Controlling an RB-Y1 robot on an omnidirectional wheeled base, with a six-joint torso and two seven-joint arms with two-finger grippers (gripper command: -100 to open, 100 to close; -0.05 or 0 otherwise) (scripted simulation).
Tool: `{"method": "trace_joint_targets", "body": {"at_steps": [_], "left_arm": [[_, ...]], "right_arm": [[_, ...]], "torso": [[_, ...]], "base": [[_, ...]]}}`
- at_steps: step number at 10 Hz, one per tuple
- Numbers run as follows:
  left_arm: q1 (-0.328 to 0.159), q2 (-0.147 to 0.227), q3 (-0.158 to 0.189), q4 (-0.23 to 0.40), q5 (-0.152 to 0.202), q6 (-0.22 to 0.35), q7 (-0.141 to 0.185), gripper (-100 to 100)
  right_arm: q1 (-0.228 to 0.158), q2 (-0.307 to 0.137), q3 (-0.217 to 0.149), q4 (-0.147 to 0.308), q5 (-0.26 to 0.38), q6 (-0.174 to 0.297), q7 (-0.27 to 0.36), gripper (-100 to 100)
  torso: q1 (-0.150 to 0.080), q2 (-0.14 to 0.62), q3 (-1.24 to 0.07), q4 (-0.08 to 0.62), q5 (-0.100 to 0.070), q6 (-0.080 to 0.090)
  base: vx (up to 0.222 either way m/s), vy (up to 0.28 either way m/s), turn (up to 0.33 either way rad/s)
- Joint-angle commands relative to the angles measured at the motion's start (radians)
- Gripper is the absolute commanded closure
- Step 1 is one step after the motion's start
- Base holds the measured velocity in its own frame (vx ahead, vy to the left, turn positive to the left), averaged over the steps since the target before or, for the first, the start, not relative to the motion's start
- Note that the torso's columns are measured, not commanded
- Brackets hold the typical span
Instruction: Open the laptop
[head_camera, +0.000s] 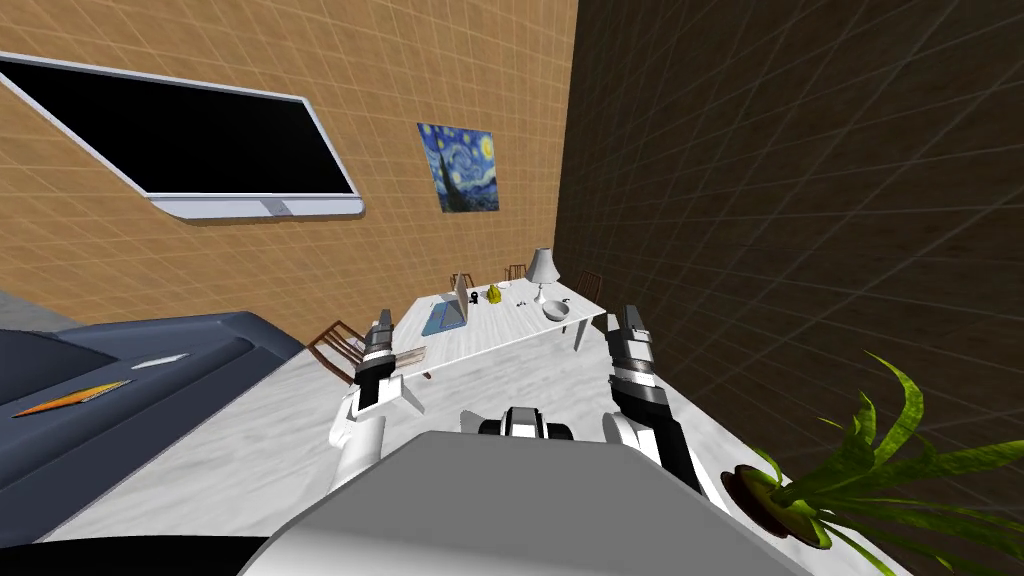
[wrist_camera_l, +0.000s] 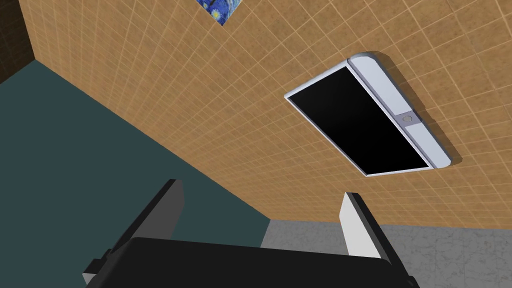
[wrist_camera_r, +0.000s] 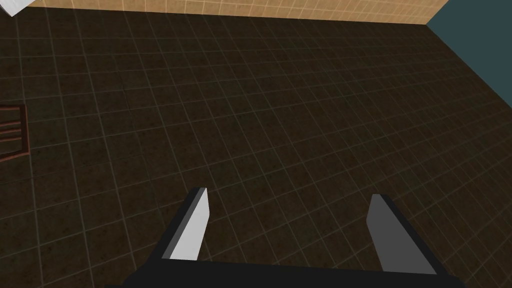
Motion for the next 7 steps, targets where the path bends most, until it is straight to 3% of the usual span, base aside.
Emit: {"method": "trace_joint_targets", "body": {"at_steps": [1,2,3,4,6,7], "left_arm": [[-0.039,-0.01,0.054,0.075,-0.014,-0.007,-0.045,-100],[-0.039,-0.01,0.054,0.092,-0.014,-0.007,-0.045,-100],[-0.065,-0.013,0.088,0.119,-0.023,-0.012,-0.07,-100],[-0.065,-0.013,0.088,0.149,-0.023,-0.012,-0.07,-100],[-0.112,-0.018,0.151,0.229,-0.041,-0.021,-0.118,-100],[-0.112,-0.018,0.151,0.259,-0.041,-0.021,-0.118,-100]], "right_arm": [[0.0,0.0,0.0,0.0,0.0,0.0,0.0,0],[0.0,0.0,0.0,0.0,0.0,0.0,0.0,0],[0.0,0.0,0.0,0.0,0.0,0.0,0.0,0],[0.0,0.0,0.0,0.0,0.0,0.0,0.0,0],[0.0,0.0,0.0,0.0,0.0,0.0,0.0,0],[0.0,0.0,0.0,0.0,0.0,0.0,0.0,0]], "torso": [[0.0,0.0,0.0,0.0,0.0,-0.001],[-0.001,0.001,0.0,0.0,0.0,0.0],[-0.001,0.001,0.0,0.0,0.0,-0.001],[-0.001,0.0,0.0,0.0,0.0,0.0],[0.0,0.001,0.0,0.0,0.0,0.0],[0.0,0.0,0.0,0.0,0.0,0.0]], "base": [[-0.001,-0.018,-0.19],[0.001,-0.014,-0.118],[0.006,-0.016,-0.229],[0.009,-0.008,-0.09],[0.022,-0.004,-0.243],[0.024,0.008,-0.104]]}}
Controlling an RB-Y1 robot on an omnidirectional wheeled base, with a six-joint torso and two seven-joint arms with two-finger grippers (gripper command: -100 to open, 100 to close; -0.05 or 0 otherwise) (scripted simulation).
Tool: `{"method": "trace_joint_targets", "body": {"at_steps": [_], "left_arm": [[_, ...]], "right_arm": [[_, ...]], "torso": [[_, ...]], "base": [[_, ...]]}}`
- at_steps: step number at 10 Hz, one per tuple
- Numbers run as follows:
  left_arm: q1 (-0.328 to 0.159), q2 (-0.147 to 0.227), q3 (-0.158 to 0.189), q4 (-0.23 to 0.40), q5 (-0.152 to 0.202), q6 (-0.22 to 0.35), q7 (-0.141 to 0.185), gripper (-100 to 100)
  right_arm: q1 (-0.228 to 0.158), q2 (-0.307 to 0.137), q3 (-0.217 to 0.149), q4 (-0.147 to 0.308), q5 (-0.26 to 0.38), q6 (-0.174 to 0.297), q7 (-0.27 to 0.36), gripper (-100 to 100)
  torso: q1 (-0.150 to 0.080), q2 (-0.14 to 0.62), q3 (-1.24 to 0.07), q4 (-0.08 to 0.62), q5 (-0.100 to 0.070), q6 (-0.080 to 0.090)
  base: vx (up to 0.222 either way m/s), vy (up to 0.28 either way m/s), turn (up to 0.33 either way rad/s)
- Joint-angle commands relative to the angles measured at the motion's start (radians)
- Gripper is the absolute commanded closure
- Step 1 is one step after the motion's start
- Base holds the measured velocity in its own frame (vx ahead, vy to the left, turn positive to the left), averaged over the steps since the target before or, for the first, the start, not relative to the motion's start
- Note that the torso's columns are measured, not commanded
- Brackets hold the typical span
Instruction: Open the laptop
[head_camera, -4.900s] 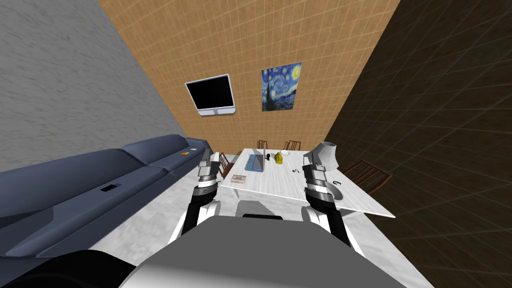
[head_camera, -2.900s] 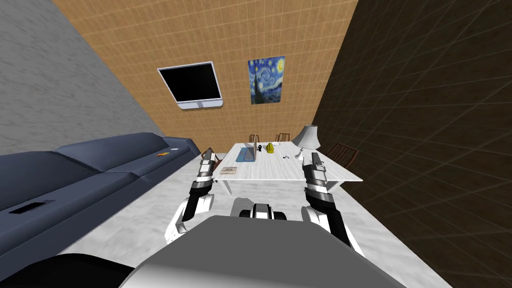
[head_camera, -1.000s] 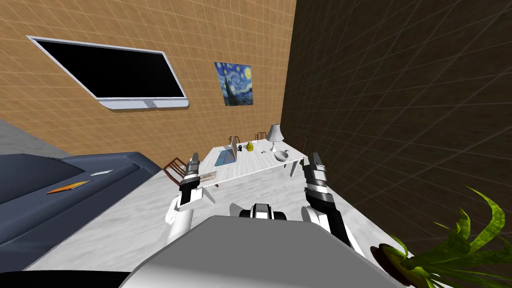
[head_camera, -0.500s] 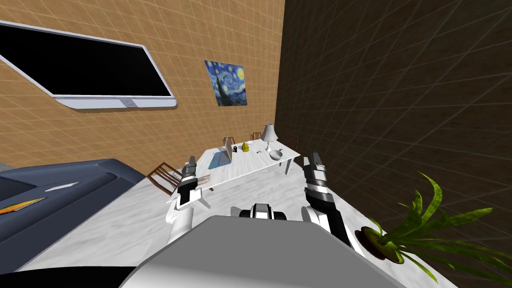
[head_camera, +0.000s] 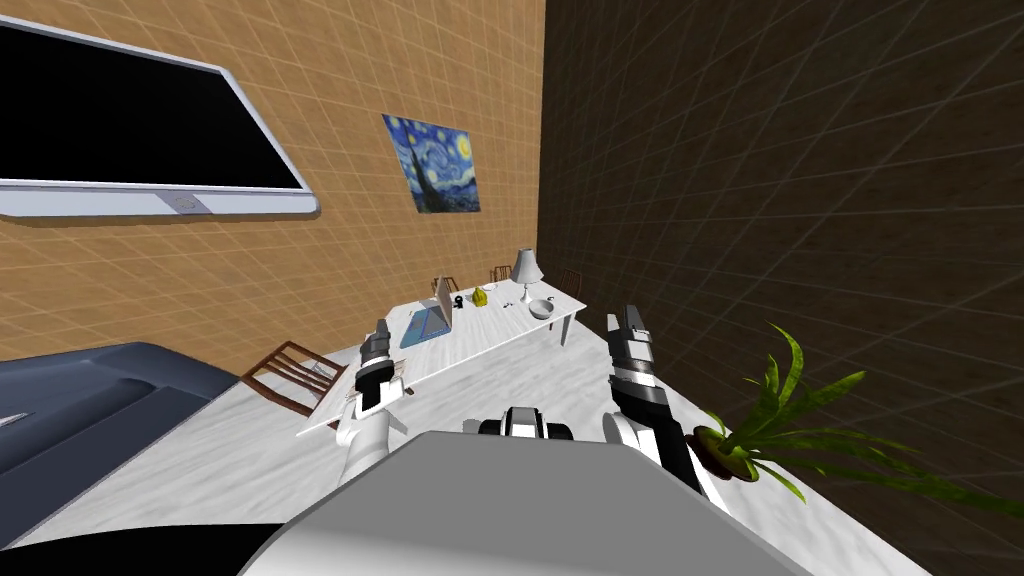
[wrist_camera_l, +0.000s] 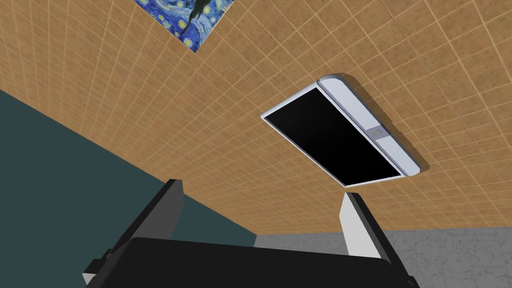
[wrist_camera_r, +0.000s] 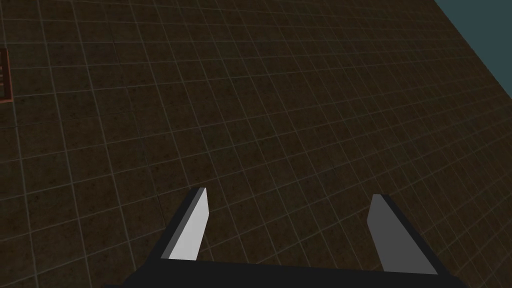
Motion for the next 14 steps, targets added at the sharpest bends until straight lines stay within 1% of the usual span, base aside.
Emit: {"method": "trace_joint_targets", "body": {"at_steps": [1,2,3,4,5,6,7,8,9,10,11,12,13,14], "left_arm": [[-0.037,-0.012,0.045,0.083,-0.017,-0.004,-0.044,-100],[-0.037,-0.012,0.045,0.103,-0.017,-0.004,-0.044,-100],[-0.056,-0.015,0.071,0.14,-0.027,-0.007,-0.065,-100],[-0.056,-0.015,0.071,0.154,-0.027,-0.007,-0.065,-100],[-0.074,-0.018,0.094,0.195,-0.037,-0.01,-0.084,-100],[-0.074,-0.018,0.094,0.202,-0.037,-0.01,-0.084,-100],[-0.09,-0.022,0.115,0.246,-0.047,-0.013,-0.102,-100],[-0.09,-0.022,0.115,0.248,-0.047,-0.013,-0.102,-100],[-0.105,-0.026,0.134,0.28,-0.057,-0.015,-0.12,-100],[-0.105,-0.026,0.134,0.292,-0.057,-0.015,-0.12,-100],[-0.118,-0.03,0.151,0.321,-0.066,-0.016,-0.135,-100],[-0.118,-0.03,0.151,0.332,-0.066,-0.016,-0.135,-100],[-0.13,-0.034,0.166,0.363,-0.076,-0.018,-0.15,-100],[-0.13,-0.034,0.166,0.37,-0.076,-0.018,-0.15,-100]], "right_arm": [[0.0,0.0,0.0,0.0,0.0,0.0,0.0,0],[0.0,0.0,0.0,0.0,0.0,0.0,0.0,0],[0.0,0.0,0.0,0.0,0.0,0.0,0.0,0],[0.0,0.0,0.0,0.0,0.0,0.0,0.0,0],[0.0,0.0,0.0,0.0,0.0,0.0,0.0,0],[0.0,0.0,0.0,0.0,0.0,0.0,0.0,0],[0.0,0.0,0.0,0.0,0.0,0.0,0.0,0],[0.0,0.0,0.0,0.0,0.0,0.0,0.0,0],[0.0,0.0,0.0,0.0,0.0,0.0,0.0,0],[0.0,0.0,0.0,0.0,0.0,0.0,0.0,0],[0.0,0.0,0.0,0.0,0.0,0.0,0.0,0],[0.0,0.0,0.0,0.0,0.0,0.0,0.0,0],[0.0,0.0,0.0,0.0,0.0,0.0,0.0,0],[0.0,0.0,0.0,0.0,0.0,0.0,0.0,0]], "torso": [[0.0,0.001,0.0,0.0,0.0,-0.001],[0.0,0.001,0.001,0.0,0.0,0.0],[0.0,0.002,0.001,0.0,0.0,-0.001],[0.0,0.001,0.001,0.0,0.0,0.0],[0.0,0.001,0.001,0.0,0.0,-0.001],[0.0,0.001,0.0,0.0,0.0,0.0],[0.0,0.001,0.001,0.0,0.0,-0.001],[0.0,0.001,0.0,0.0,0.0,0.0],[0.0,0.001,0.001,0.0,0.0,-0.001],[0.0,0.001,0.001,0.0,0.0,0.0],[0.0,0.001,0.001,0.0,0.0,-0.001],[0.0,0.001,0.0,0.0,0.0,0.0],[0.0,0.001,0.0,0.0,0.0,-0.001],[0.0,0.001,0.0,0.0,0.0,0.0]], "base": [[0.023,0.009,-0.132],[0.017,0.01,-0.114],[0.027,0.013,-0.192],[0.024,0.013,-0.088],[0.029,0.018,-0.164],[0.026,0.023,-0.096],[0.032,0.028,-0.164],[0.024,0.023,-0.083],[0.03,0.027,-0.143],[0.03,0.03,-0.081],[0.038,0.036,-0.156],[0.034,0.04,-0.071],[0.042,0.047,-0.144],[0.034,0.04,-0.066]]}}
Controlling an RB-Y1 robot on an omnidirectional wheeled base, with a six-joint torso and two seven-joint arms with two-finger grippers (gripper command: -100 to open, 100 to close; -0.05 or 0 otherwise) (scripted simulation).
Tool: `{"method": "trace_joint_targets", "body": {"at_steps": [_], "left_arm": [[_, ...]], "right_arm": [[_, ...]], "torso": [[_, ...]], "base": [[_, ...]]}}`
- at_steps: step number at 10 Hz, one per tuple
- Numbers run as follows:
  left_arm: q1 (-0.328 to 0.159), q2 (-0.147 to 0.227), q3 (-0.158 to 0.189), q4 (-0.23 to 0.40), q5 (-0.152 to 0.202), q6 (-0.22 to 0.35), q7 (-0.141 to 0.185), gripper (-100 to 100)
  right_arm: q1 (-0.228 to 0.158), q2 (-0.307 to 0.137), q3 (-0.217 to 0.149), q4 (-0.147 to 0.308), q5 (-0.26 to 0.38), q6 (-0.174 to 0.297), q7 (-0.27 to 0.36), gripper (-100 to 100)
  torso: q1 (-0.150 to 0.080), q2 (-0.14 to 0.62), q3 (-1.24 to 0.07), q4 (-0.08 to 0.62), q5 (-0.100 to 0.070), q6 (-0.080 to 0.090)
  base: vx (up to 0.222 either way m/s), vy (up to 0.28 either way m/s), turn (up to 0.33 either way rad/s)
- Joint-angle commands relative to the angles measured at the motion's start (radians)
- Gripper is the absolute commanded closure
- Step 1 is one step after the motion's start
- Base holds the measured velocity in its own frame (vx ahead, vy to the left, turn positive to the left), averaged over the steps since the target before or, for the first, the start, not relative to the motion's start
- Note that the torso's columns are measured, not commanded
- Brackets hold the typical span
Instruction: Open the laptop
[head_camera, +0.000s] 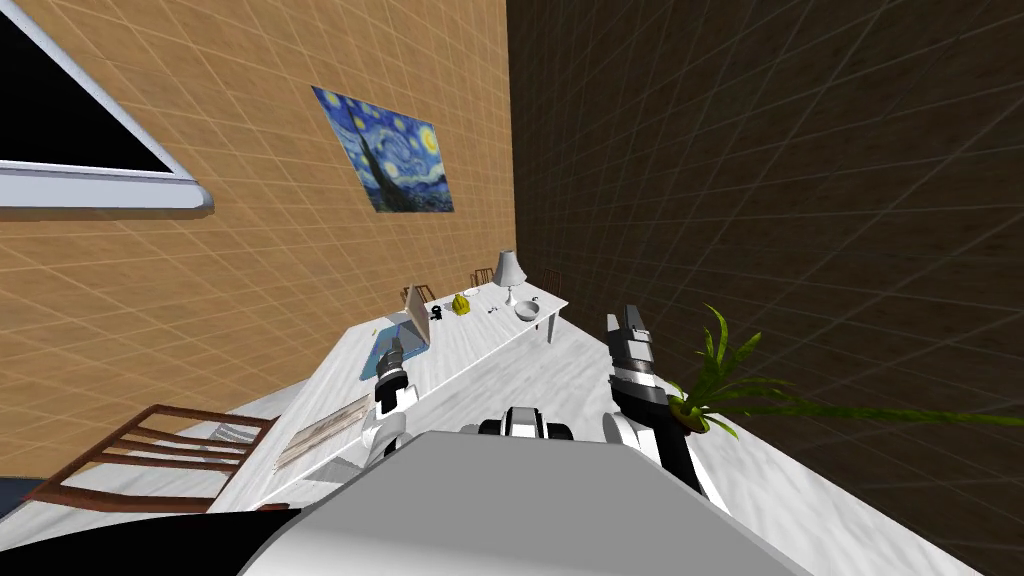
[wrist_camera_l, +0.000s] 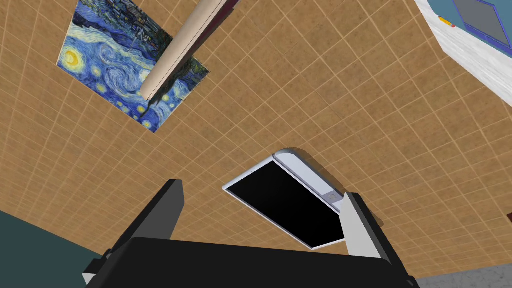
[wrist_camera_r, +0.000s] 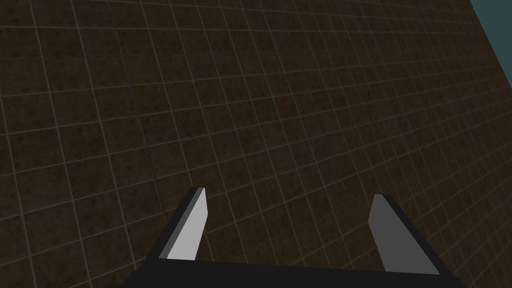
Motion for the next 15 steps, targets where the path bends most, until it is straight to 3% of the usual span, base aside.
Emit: {"method": "trace_joint_targets", "body": {"at_steps": [1,2,4,10,13,14,15], "left_arm": [[-0.018,-0.003,0.021,0.063,-0.014,-0.003,-0.022,-100],[-0.028,-0.007,0.033,0.095,-0.022,-0.004,-0.034,-100],[-0.028,-0.007,0.033,0.095,-0.022,-0.004,-0.034,-100],[-0.062,-0.034,0.076,0.227,-0.063,-0.007,-0.084,-100],[-0.062,-0.029,0.076,0.237,-0.064,-0.01,-0.084,-100],[-0.062,-0.029,0.076,0.237,-0.064,-0.01,-0.084,100],[-0.062,-0.033,0.047,0.238,-0.055,-0.012,-0.046,100]], "right_arm": [[0.0,0.0,0.0,0.0,0.0,0.0,0.0,0],[0.0,0.0,0.0,0.0,0.0,0.0,0.0,0],[0.0,0.0,0.0,0.0,0.0,0.0,0.0,0],[0.0,0.0,0.0,0.0,0.0,0.0,0.0,0],[0.0,0.0,0.0,0.0,0.0,0.0,0.0,0],[0.0,0.0,0.0,0.0,0.0,0.0,0.0,0],[0.0,0.0,0.0,0.0,0.0,0.0,0.0,0]], "torso": [[-0.001,0.001,0.0,0.0,0.0,-0.001],[0.0,0.001,0.0,0.0,0.0,0.0],[0.0,0.0,0.0,0.0,0.0,-0.001],[-0.001,-0.001,-0.001,0.0,0.0,0.0],[-0.003,0.004,0.002,0.001,-0.001,-0.001],[-0.006,0.005,0.003,0.001,-0.002,0.0],[-0.004,0.003,0.002,0.001,-0.001,-0.001]], "base": [[0.035,0.046,-0.108],[0.062,0.078,-0.161],[0.037,0.042,-0.034],[0.07,0.085,-0.116],[0.052,0.081,-0.033],[0.006,0.007,-0.005],[0.01,0.013,0.154]]}}
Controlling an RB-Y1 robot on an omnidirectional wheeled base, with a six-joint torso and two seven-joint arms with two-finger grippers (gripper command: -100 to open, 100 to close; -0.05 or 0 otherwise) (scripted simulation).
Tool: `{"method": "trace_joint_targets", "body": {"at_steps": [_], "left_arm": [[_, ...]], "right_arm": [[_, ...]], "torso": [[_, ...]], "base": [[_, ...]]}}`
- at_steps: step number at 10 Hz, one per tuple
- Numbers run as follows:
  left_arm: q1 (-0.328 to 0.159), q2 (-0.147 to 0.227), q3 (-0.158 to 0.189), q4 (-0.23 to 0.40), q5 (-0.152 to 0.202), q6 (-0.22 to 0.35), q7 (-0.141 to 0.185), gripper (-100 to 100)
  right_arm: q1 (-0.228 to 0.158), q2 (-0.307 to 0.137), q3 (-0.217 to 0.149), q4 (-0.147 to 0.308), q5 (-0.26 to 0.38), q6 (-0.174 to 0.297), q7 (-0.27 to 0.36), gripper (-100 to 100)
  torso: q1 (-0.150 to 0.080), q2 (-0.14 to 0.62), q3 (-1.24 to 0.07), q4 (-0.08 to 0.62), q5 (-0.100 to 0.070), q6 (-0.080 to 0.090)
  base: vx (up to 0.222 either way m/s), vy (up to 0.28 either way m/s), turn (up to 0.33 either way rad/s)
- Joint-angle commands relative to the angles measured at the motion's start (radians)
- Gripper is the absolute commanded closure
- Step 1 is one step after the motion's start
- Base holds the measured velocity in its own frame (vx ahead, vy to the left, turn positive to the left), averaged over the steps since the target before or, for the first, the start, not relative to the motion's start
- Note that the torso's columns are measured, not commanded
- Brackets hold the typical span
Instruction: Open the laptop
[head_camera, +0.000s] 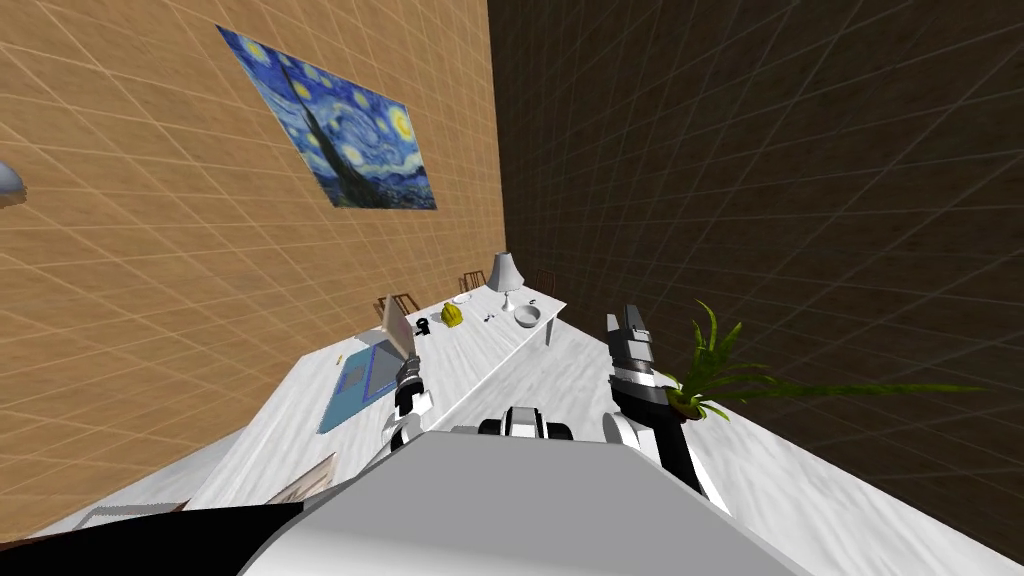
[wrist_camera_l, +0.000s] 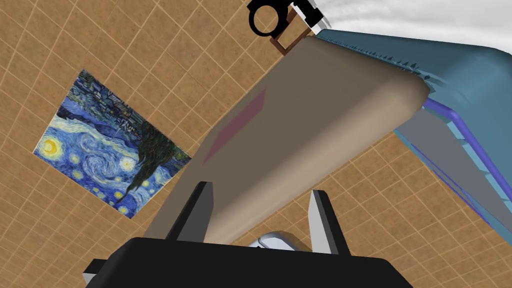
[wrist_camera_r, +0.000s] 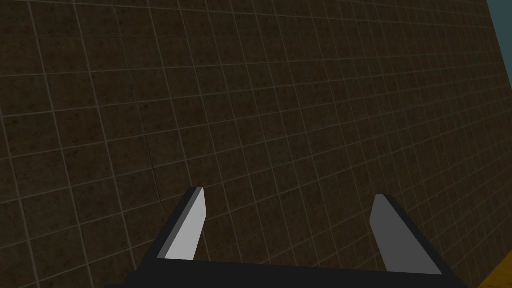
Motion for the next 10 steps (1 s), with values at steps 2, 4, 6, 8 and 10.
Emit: {"method": "trace_joint_targets", "body": {"at_steps": [2,4,6,8,10], "left_arm": [[0.003,-0.008,-0.057,0.002,0.017,-0.003,0.075,100],[0.005,-0.011,-0.085,0.004,0.026,-0.005,0.112,100],[0.008,-0.019,-0.142,0.006,0.044,-0.008,0.175,100],[0.009,-0.023,-0.17,0.007,0.052,-0.009,0.225,100],[0.011,-0.026,-0.198,0.009,0.061,-0.011,0.262,100]], "right_arm": [[0.0,0.0,0.0,0.0,0.0,0.0,0.0,0],[0.0,0.0,0.0,0.0,0.0,0.0,0.0,0],[0.0,0.0,0.0,0.0,0.0,0.0,0.0,0],[0.0,0.0,0.0,0.0,0.0,0.0,0.0,0],[0.0,0.0,0.0,0.0,0.0,0.0,0.0,0]], "torso": [[0.01,-0.002,0.0,0.0,0.006,0.0],[0.01,-0.007,-0.003,-0.003,0.006,0.001],[0.006,-0.005,-0.003,-0.002,0.003,0.0],[0.004,-0.002,-0.002,0.0,0.001,0.001],[0.004,-0.003,-0.002,0.0,0.001,0.0]], "base": [[0.024,0.019,0.172],[0.019,0.023,0.107],[0.024,0.023,0.181],[0.025,0.018,0.132],[0.027,0.019,0.151]]}}
